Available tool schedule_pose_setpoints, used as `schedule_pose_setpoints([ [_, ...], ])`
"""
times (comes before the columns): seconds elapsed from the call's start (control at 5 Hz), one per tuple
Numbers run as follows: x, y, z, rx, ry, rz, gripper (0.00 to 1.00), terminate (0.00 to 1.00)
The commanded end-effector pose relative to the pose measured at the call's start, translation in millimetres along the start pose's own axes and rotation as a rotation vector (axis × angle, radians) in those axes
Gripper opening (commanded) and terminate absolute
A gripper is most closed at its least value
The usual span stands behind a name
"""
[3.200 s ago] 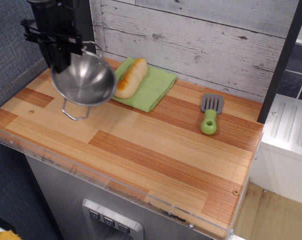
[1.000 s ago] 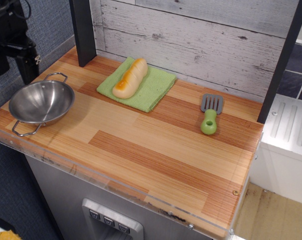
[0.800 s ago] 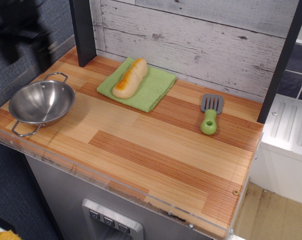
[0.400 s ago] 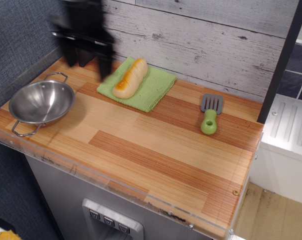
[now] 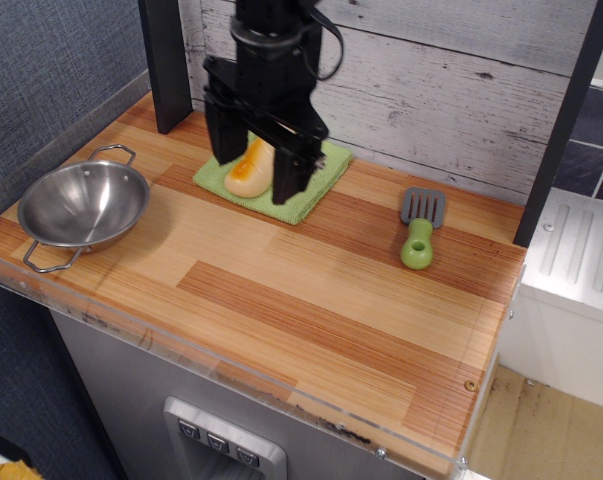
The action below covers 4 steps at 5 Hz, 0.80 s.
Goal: Move the pot to the far left front next to the wall
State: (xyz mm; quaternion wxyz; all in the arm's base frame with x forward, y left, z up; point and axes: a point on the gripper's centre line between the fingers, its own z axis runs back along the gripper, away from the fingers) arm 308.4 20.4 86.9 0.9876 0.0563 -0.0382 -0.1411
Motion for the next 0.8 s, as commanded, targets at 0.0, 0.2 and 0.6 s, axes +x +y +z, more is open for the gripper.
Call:
schedule_pose_setpoints([
  [0.0,-15.4,-5.2,5.6,-0.039,-0.026,0.065,1.00,0.00],
  [0.2,-15.6,-12.3,6.1,-0.053,-0.016,0.085,1.00,0.00],
  [0.6,-15.6,-12.3,6.1,-0.053,-0.016,0.085,1.00,1.00],
])
